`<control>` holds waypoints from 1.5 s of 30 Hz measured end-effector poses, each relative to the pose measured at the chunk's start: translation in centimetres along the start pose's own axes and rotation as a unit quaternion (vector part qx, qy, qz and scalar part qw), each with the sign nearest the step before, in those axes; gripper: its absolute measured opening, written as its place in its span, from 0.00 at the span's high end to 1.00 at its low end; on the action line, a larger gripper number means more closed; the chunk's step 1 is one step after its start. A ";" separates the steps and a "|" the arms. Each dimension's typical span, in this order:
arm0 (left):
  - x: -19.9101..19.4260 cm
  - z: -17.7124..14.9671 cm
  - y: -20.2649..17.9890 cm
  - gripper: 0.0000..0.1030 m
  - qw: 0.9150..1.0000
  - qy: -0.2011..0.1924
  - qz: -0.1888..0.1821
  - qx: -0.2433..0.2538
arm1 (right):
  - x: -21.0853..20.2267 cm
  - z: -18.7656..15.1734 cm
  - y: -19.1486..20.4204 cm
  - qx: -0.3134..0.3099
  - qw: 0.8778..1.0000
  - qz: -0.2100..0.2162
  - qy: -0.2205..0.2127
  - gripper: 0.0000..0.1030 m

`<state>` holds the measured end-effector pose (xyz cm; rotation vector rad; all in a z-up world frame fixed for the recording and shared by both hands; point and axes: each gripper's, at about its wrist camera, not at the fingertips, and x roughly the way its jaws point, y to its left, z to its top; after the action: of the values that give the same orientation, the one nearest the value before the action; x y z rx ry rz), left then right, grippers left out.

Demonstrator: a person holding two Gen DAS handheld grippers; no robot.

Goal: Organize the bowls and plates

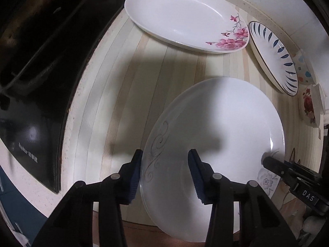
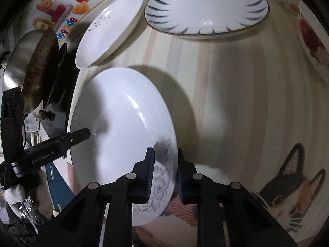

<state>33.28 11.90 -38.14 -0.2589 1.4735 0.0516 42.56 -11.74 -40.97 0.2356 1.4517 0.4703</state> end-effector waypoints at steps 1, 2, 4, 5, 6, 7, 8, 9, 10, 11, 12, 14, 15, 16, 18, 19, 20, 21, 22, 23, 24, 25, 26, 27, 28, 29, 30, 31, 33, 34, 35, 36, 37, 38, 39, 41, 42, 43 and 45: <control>-0.1 -0.3 -0.1 0.60 1.000 0.001 -0.002 -0.002 | 0.0 0.0 -0.2 0.004 1.000 0.002 0.000 0.80; -0.2 -0.5 -0.2 0.60 1.000 0.001 -0.002 -0.001 | -0.1 -0.1 -0.3 0.007 1.000 0.004 0.003 0.80; -0.6 -1.3 -0.9 0.60 1.000 -0.003 0.000 0.003 | -0.6 -0.4 -0.3 0.009 1.000 0.007 0.005 0.80; -0.9 -1.7 -1.3 0.60 1.000 -0.005 0.000 0.005 | -1.0 -0.5 -0.5 0.008 1.000 0.006 0.004 0.80; -1.2 -2.1 -1.7 0.60 1.000 -0.007 -0.002 0.008 | -1.6 -0.6 -0.8 0.007 1.000 0.005 0.001 0.80; -1.6 -2.4 -2.4 0.60 1.000 -0.009 -0.005 0.011 | -2.3 -0.7 -1.3 0.006 1.000 0.004 0.000 0.80; -1.9 -2.8 -2.8 0.60 1.000 -0.010 -0.008 0.014 | -3.0 -0.8 -1.7 0.007 1.000 0.005 -0.003 0.80; -2.2 -3.2 -3.3 0.60 1.000 -0.011 -0.011 0.018 | -3.5 -1.1 -1.9 0.009 1.000 0.005 -0.005 0.80; -2.6 -3.6 -3.9 0.60 1.000 -0.013 -0.015 0.023 | -4.1 -1.3 -2.1 0.011 1.000 0.005 -0.008 0.80; -3.0 -4.0 -4.5 0.60 0.999 -0.015 -0.017 0.029 | -4.8 -1.5 -2.5 0.013 1.000 0.003 -0.009 0.80; -3.3 -4.4 -5.2 0.60 0.999 -0.016 -0.019 0.036 | -5.5 -1.8 -3.0 0.016 1.000 0.002 -0.013 0.80; -3.6 -4.8 -6.5 0.60 0.998 -0.018 -0.022 0.048 | -6.8 -2.4 -4.1 0.024 1.000 0.000 -0.018 0.80; -3.8 -5.0 -7.1 0.60 0.998 -0.019 -0.023 0.054 | -7.4 -2.8 -4.9 0.027 0.999 0.000 -0.020 0.80; -3.9 -5.4 -7.8 0.60 0.998 -0.019 -0.026 0.060 | -7.9 -3.2 -5.5 0.031 0.999 -0.002 -0.023 0.80; -4.1 -6.3 -8.4 0.60 0.997 -0.019 -0.031 0.072 | -8.9 -4.0 -6.9 0.037 0.999 -0.008 -0.028 0.80; -4.1 -6.6 -8.9 0.60 0.996 -0.018 -0.032 0.079 | -9.3 -4.4 -7.6 0.041 0.999 -0.009 -0.030 0.80; -4.1 -6.8 -9.4 0.60 0.996 -0.017 -0.034 0.084 | -9.6 -4.8 -8.3 0.046 0.998 -0.009 -0.032 0.80; -3.7 -6.7 -10.0 0.60 0.995 -0.015 -0.035 0.088 | -9.8 -5.1 -9.0 0.050 0.998 -0.012 -0.032 0.80; -3.7 -5.8 -10.6 0.60 0.995 -0.011 -0.036 0.093 | -9.9 -5.5 -9.6 0.056 0.998 -0.015 -0.033 0.80; -3.6 -5.6 -11.1 0.60 0.995 -0.010 -0.037 0.096 | -10.0 -5.8 -10.4 0.061 0.997 -0.016 -0.033 0.80; -3.5 -5.8 -11.4 0.60 0.994 -0.008 -0.036 0.100 | -10.0 -6.2 -11.4 0.066 0.997 -0.017 -0.032 0.80; -3.3 -5.8 -12.0 0.60 0.994 -0.006 -0.035 0.104 | -10.0 -6.5 -12.0 0.072 0.997 -0.017 -0.031 0.80; -3.3 -5.9 -12.2 0.60 0.994 -0.006 -0.033 0.107 | -10.0 -6.8 -12.6 0.079 0.996 -0.017 -0.031 0.80; -3.0 -5.7 -12.4 0.60 0.993 -0.005 -0.030 0.110 | -10.0 -7.0 -13.0 0.082 0.996 -0.015 -0.032 0.80; -2.9 -5.8 -12.5 0.60 0.993 -0.004 -0.028 0.114 | -10.1 -7.2 -13.4 0.084 0.996 -0.015 -0.033 0.80; -2.7 -5.5 -12.7 0.60 0.993 -0.003 -0.025 0.116 | -10.1 -7.3 -13.8 0.087 0.996 -0.013 -0.034 0.80; -2.6 -5.6 -12.7 0.60 0.993 -0.001 -0.021 0.119 | -10.1 -7.3 -14.2 0.089 0.995 -0.011 -0.035 0.80; -2.4 -5.5 -12.9 0.60 0.993 0.000 -0.018 0.121 | -10.1 -7.4 -14.4 0.092 0.995 -0.008 -0.035 0.80; -2.2 -5.7 -12.9 0.60 0.992 0.002 -0.013 0.123 | -10.0 -7.1 -14.8 0.095 0.995 -0.006 -0.038 0.80; -2.2 -5.8 -12.8 0.60 0.992 0.003 -0.009 0.125 | -10.1 -7.2 -15.1 0.096 0.995 -0.005 -0.039 0.80; -2.1 -5.7 -12.8 0.60 0.992 0.004 -0.007 0.125 | -10.2 -7.1 -15.2 0.096 0.995 -0.004 -0.041 0.80; -2.0 -5.6 -12.8 0.60 0.992 0.004 -0.004 0.125 | -10.2 -7.1 -15.3 0.096 0.994 -0.004 -0.042 0.80; -2.3 -5.7 -12.8 0.60 0.992 -0.002 -0.001 0.125 | -10.2 -6.9 -15.4 0.096 0.994 -0.004 -0.042 0.80; -2.5 -5.7 -12.7 0.60 0.992 -0.004 0.000 0.127 | -10.2 -6.9 -15.5 0.095 0.995 -0.004 -0.041 0.80; -2.7 -5.8 -12.6 0.60 0.992 -0.006 0.001 0.128 | -10.1 -6.7 -15.6 0.095 0.995 -0.006 -0.039 0.80; -2.5 -5.3 -13.0 0.60 0.992 -0.011 0.005 0.128 | -9.9 -6.6 -15.7 0.091 0.995 -0.013 -0.033 0.80; -2.5 -5.1 -13.2 0.60 0.992 -0.012 0.007 0.129 | -9.8 -6.5 -15.8 0.090 0.995 -0.013 -0.033 0.80; -2.8 -5.5 -13.2 0.60 0.992 -0.013 0.009 0.128 | -9.8 -6.5 -15.8 0.090 0.995 -0.013 -0.032 0.80; -3.1 -5.6 -13.0 0.60 0.991 -0.012 0.009 0.133 | -9.7 -6.5 -15.7 0.085 0.996 -0.013 -0.029 0.80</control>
<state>29.94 -1.45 -33.64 -0.0289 1.4406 -0.1264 38.24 -30.81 -39.80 0.3625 1.4367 0.3161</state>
